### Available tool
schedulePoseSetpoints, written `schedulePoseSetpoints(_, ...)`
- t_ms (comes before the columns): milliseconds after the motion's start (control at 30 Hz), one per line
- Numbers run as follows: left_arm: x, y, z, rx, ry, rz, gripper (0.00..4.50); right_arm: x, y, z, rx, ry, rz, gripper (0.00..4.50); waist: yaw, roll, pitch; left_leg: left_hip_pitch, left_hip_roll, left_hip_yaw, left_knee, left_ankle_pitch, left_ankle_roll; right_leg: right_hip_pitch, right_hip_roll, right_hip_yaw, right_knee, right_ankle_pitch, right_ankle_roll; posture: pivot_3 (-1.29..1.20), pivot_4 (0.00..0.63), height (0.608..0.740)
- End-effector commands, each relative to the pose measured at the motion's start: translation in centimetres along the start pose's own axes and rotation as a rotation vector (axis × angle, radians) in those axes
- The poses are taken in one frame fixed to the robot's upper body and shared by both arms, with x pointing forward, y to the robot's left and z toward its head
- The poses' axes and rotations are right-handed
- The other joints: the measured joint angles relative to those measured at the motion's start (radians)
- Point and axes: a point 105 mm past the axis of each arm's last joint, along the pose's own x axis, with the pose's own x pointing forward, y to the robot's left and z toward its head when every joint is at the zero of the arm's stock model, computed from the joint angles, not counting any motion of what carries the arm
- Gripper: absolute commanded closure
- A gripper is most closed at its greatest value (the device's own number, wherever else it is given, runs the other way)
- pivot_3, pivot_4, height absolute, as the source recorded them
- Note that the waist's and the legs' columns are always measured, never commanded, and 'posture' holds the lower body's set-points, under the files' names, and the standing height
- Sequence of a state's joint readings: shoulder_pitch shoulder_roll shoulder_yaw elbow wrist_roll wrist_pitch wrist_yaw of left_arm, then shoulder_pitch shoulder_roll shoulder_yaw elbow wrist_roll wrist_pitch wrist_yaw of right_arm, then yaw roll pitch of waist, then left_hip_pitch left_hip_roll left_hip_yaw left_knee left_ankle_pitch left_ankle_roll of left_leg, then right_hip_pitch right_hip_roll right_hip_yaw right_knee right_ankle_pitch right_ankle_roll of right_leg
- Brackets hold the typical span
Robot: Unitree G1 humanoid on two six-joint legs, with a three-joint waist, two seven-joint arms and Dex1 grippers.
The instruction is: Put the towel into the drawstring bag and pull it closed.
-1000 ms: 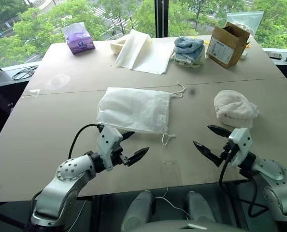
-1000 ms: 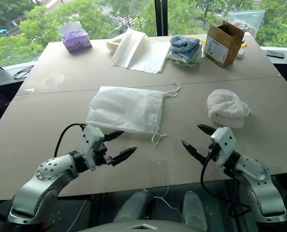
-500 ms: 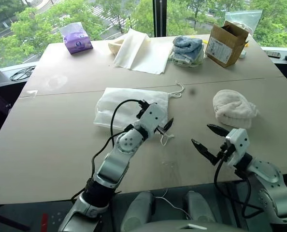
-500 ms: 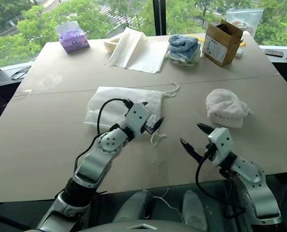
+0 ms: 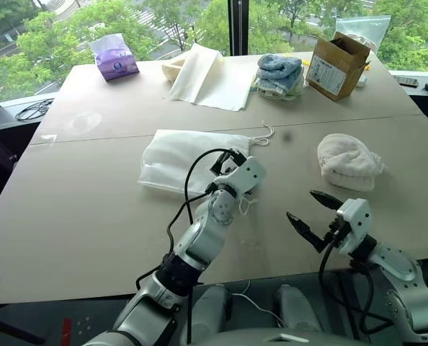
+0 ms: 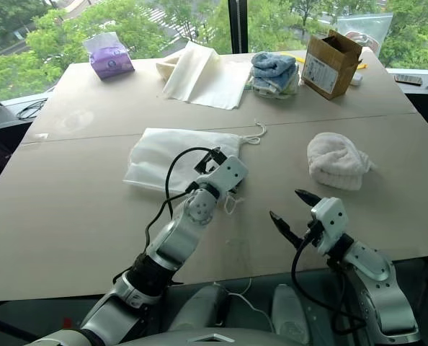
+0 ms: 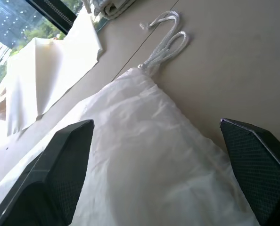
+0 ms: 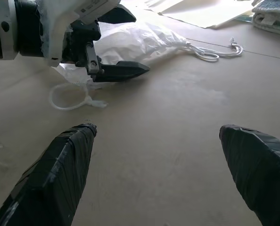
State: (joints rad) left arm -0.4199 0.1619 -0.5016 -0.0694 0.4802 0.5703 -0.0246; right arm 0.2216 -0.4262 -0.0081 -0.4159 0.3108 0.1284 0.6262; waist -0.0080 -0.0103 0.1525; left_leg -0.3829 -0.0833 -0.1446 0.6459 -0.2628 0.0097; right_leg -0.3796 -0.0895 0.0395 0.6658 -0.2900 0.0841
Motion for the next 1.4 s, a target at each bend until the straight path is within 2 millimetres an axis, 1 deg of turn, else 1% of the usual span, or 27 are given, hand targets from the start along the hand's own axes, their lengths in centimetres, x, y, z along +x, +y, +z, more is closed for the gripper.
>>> schedulePoseSetpoints(33,0.2,0.9,0.4,0.006,-0.014,0.068,0.09,-0.1,0.0,1.4,-0.033,-0.037,0.004,0.00,0.002,0.000,0.000,0.000,0.000,0.000,0.000,0.000,0.000,0.000,0.000,0.000,0.000,0.000,0.000,0.00,0.150,0.740)
schedulePoseSetpoints(200,-0.9,2.7,-1.1,0.065,0.013,0.146,0.09,-0.2,-0.2,1.2,-0.034,-0.029,0.008,0.00,-0.004,0.000,0.000,0.000,0.000,0.000,0.000,0.000,0.000,0.000,0.000,0.000,0.000,0.000,0.000,0.00,0.150,0.740)
schedulePoseSetpoints(333,-2.8,5.9,-3.4,0.141,0.081,0.271,0.09,0.2,-0.1,1.1,-0.031,-0.028,0.026,0.00,-0.006,0.000,0.000,0.000,0.000,0.000,0.000,0.000,0.000,0.000,0.000,0.000,0.001,0.000,0.000,0.00,0.150,0.740)
schedulePoseSetpoints(433,-4.2,8.3,-4.6,0.186,0.119,0.376,0.09,0.6,0.0,1.2,-0.028,-0.037,0.041,0.00,-0.002,0.000,0.000,0.000,0.000,0.000,0.001,0.000,0.000,-0.001,0.000,0.000,0.002,0.000,0.000,0.00,0.150,0.740)
schedulePoseSetpoints(567,-5.6,10.8,-6.2,0.209,0.200,0.519,0.09,1.2,0.1,1.3,-0.025,-0.049,0.066,0.00,0.008,0.000,0.000,0.000,0.000,0.000,0.002,0.000,0.000,0.000,0.000,0.000,0.002,0.000,0.000,0.00,0.150,0.740)
schedulePoseSetpoints(633,-6.1,11.4,-6.8,0.207,0.237,0.570,0.09,1.4,0.2,1.4,-0.025,-0.052,0.079,0.00,0.010,0.000,0.000,0.000,0.000,0.000,0.003,0.000,0.000,0.000,0.000,0.000,0.002,0.000,0.000,0.00,0.150,0.740)
schedulePoseSetpoints(700,-6.4,11.5,-7.3,0.193,0.276,0.591,0.09,1.6,0.2,1.3,-0.025,-0.053,0.089,0.00,0.013,0.000,0.000,0.000,0.000,0.000,0.002,0.000,0.000,0.000,0.000,0.000,0.003,0.000,0.000,0.00,0.150,0.740)
schedulePoseSetpoints(800,-6.5,10.8,-8.4,0.139,0.340,0.579,0.09,1.9,0.2,1.3,-0.027,-0.056,0.101,0.00,0.016,0.000,0.000,0.000,0.000,0.000,0.002,0.000,0.000,0.000,0.000,0.000,0.003,0.000,0.000,0.00,0.150,0.740)
schedulePoseSetpoints(900,-6.2,10.1,-8.7,0.097,0.343,0.553,0.09,2.1,0.0,1.4,-0.031,-0.058,0.105,0.00,0.017,0.000,0.000,0.000,0.000,0.000,0.003,0.000,0.000,-0.001,0.000,0.000,0.004,0.000,0.000,0.00,0.150,0.740)
schedulePoseSetpoints(967,-5.9,9.6,-8.6,0.051,0.323,0.528,0.09,2.2,-0.1,1.5,-0.037,-0.058,0.111,0.00,0.018,0.000,0.000,0.000,0.000,0.000,0.003,0.000,0.000,-0.001,0.000,0.000,0.005,0.000,0.000,0.00,0.150,0.740)
schedulePoseSetpoints(1067,-5.6,8.8,-8.3,0.028,0.272,0.472,0.09,2.3,-0.1,1.5,-0.039,-0.059,0.112,0.00,0.019,0.000,0.000,0.000,0.000,0.000,0.003,0.000,0.000,-0.001,0.000,0.000,0.005,0.000,0.000,0.00,0.150,0.740)
schedulePoseSetpoints(1167,-5.1,8.7,-7.8,0.067,0.228,0.461,0.09,2.3,-0.2,1.5,-0.038,-0.060,0.108,0.00,0.019,0.000,0.000,0.000,0.000,0.000,0.003,0.000,0.000,-0.001,-0.001,0.000,0.005,0.000,0.000,0.00,0.150,0.740)
schedulePoseSetpoints(1300,-3.6,8.4,-7.1,0.080,0.215,0.483,0.09,2.2,-0.2,1.5,-0.039,-0.058,0.106,0.00,0.022,0.000,0.000,0.000,0.000,0.000,0.004,0.000,0.000,-0.001,0.000,-0.001,0.005,0.000,0.000,0.00,0.150,0.740)
schedulePoseSetpoints(1400,-2.9,7.8,-7.2,0.039,0.232,0.479,0.09,2.2,-0.2,1.5,-0.041,-0.056,0.107,0.00,0.021,0.000,0.000,0.000,-0.001,0.000,0.005,0.000,0.000,-0.001,-0.001,0.000,0.006,0.000,0.000,0.00,0.150,0.740)
